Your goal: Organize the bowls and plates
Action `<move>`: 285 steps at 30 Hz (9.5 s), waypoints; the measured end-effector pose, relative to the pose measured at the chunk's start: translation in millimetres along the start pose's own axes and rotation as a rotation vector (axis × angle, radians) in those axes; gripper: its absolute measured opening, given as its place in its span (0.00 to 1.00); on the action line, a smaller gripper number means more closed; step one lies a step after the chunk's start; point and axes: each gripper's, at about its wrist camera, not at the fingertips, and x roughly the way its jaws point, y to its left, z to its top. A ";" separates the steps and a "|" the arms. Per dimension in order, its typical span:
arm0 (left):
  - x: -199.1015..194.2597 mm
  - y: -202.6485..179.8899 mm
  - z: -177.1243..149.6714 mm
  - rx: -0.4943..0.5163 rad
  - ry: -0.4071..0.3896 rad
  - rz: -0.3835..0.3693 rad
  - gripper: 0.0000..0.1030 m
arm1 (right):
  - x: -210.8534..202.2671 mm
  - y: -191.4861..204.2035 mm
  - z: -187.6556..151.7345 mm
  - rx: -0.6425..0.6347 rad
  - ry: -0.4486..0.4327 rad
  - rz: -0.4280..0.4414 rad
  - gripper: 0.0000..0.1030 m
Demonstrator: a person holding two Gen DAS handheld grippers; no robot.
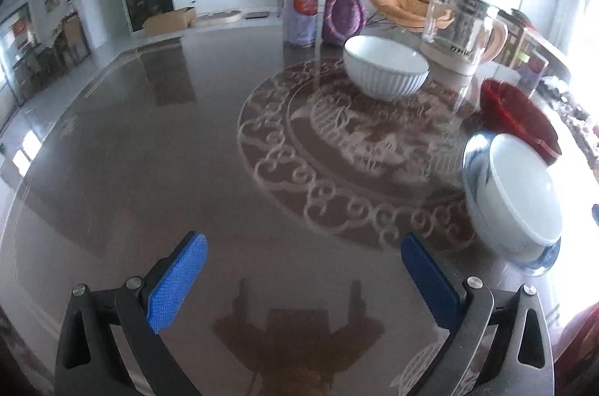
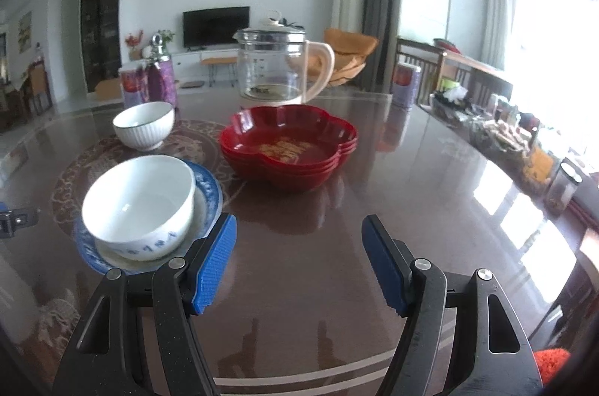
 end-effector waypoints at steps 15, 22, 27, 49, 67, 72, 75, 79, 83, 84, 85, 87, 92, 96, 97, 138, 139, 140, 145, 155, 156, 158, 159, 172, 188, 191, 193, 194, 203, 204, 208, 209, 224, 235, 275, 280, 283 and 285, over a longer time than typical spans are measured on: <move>87.8 -9.1 175.8 -0.044 0.105 -0.112 0.88 | 170.2 78.0 143.3 0.230 0.472 0.409 0.71; 139.5 -9.8 189.5 -0.053 0.190 -0.097 0.64 | 227.4 106.8 151.7 0.283 0.527 0.391 0.70; 161.4 -17.5 196.5 -0.054 0.224 -0.119 0.43 | 253.4 125.0 152.9 0.248 0.564 0.352 0.67; 80.8 -40.5 178.0 -0.025 0.203 -0.233 0.09 | 202.0 112.3 153.5 0.297 0.577 0.457 0.11; -15.8 -99.3 78.8 0.071 0.259 -0.363 0.10 | 75.5 37.6 105.0 0.267 0.628 0.392 0.11; 2.7 -111.9 65.1 0.081 0.287 -0.340 0.10 | 84.7 26.1 88.0 0.279 0.643 0.360 0.11; 9.7 -113.5 61.5 0.079 0.300 -0.329 0.10 | 92.0 27.6 81.4 0.269 0.633 0.350 0.11; 15.9 -116.6 57.6 0.098 0.298 -0.311 0.10 | 98.7 30.4 74.9 0.244 0.620 0.336 0.11; 14.2 -120.5 57.7 0.126 0.285 -0.291 0.10 | 99.4 37.6 73.4 0.169 0.582 0.305 0.11; 14.0 -121.2 57.9 0.133 0.283 -0.288 0.10 | 98.9 39.0 73.3 0.150 0.573 0.299 0.11; 13.6 -122.1 57.7 0.144 0.280 -0.282 0.10 | 98.7 39.7 73.1 0.140 0.568 0.298 0.11; 12.7 -124.1 56.7 0.168 0.272 -0.265 0.10 | 97.9 40.7 72.4 0.107 0.552 0.287 0.11; 6.0 -131.6 54.2 0.232 0.234 -0.224 0.11 | 94.8 44.7 70.4 0.056 0.514 0.280 0.11; -11.3 -131.7 56.0 0.260 0.151 -0.202 0.13 | 85.3 47.1 71.7 0.010 0.451 0.275 0.14; -17.1 -131.9 56.6 0.269 0.124 -0.187 0.15 | 80.2 46.4 73.3 0.004 0.419 0.276 0.15; -24.4 -55.0 -16.9 -0.012 -0.027 -0.214 0.78 | 23.9 -21.2 -35.4 0.138 0.183 0.197 0.60; -16.8 -52.0 -18.1 -0.020 -0.019 -0.202 0.78 | 24.7 -20.3 -36.7 0.133 0.188 0.186 0.60; -9.7 -48.8 -19.2 -0.021 -0.008 -0.185 0.78 | 24.9 -19.5 -37.2 0.127 0.190 0.176 0.60; 21.5 -34.5 -24.0 -0.037 0.031 -0.125 0.78 | 28.7 -18.3 -40.7 0.106 0.209 0.120 0.60; 40.3 -24.8 -27.0 0.001 0.013 -0.045 0.82 | 42.9 -40.6 -46.4 0.179 0.270 0.065 0.60; 40.5 -24.7 -27.4 0.002 0.013 -0.048 0.84 | 43.3 -40.7 -46.1 0.178 0.270 0.064 0.61; 42.4 -25.3 -25.4 0.007 0.016 -0.056 0.87 | 45.1 -38.5 -45.8 0.172 0.270 0.067 0.65; 43.4 -26.0 -24.9 0.014 0.020 -0.060 0.90 | 45.5 -36.9 -45.9 0.164 0.271 0.062 0.66; 51.2 -41.0 -21.4 0.091 0.066 -0.023 1.00 | 48.7 -23.9 -47.2 0.102 0.279 0.050 0.75; 51.0 -41.7 -21.3 0.084 0.065 -0.020 1.00 | 44.7 -22.8 -42.9 0.042 0.354 0.065 0.82; 51.0 -41.7 -21.3 0.083 0.064 -0.020 1.00 | 18.4 -26.6 -33.7 0.037 0.265 0.052 0.82; 51.0 -41.8 -21.3 0.084 0.064 -0.020 1.00 | 0.6 -25.7 -27.9 0.003 0.204 0.041 0.82; 51.0 -41.8 -21.3 0.084 0.064 -0.020 1.00 | -7.8 -26.8 -26.1 -0.001 0.175 0.035 0.82; 50.8 -42.1 -21.3 0.083 0.064 -0.020 1.00 | -52.8 -43.0 -6.6 0.183 0.139 0.113 0.82; 50.8 -42.1 -21.3 0.084 0.064 -0.020 1.00 | -59.2 -41.4 -0.5 0.209 0.132 0.139 0.82; 50.8 -42.2 -21.3 0.083 0.064 -0.019 1.00 | -72.1 -27.1 20.9 0.272 0.148 0.215 0.82; 50.8 -42.2 -21.3 0.083 0.064 -0.019 1.00 | -75.7 -22.3 25.7 0.281 0.149 0.233 0.82; 50.6 -42.4 -21.5 0.085 0.063 -0.023 1.00 | -8.9 -2.6 24.2 0.322 0.156 0.109 0.82; 50.0 -43.0 -21.6 0.079 0.061 -0.013 1.00 | 12.4 -15.4 -17.2 0.271 0.072 0.047 0.82; 10.6 -33.4 1.5 -0.055 0.009 -0.286 0.99 | 28.3 -49.3 -32.9 0.475 0.130 0.128 0.82; 19.8 -43.2 11.2 -0.058 0.046 -0.323 0.91 | 36.1 -40.8 -17.5 0.454 0.135 0.267 0.82; 32.2 -47.3 9.2 -0.069 0.097 -0.341 0.76 | 54.6 -31.5 -4.7 0.369 0.224 0.339 0.82; 35.1 -53.4 9.4 -0.066 0.112 -0.353 0.72 | 62.6 -26.6 0.8 0.323 0.257 0.356 0.81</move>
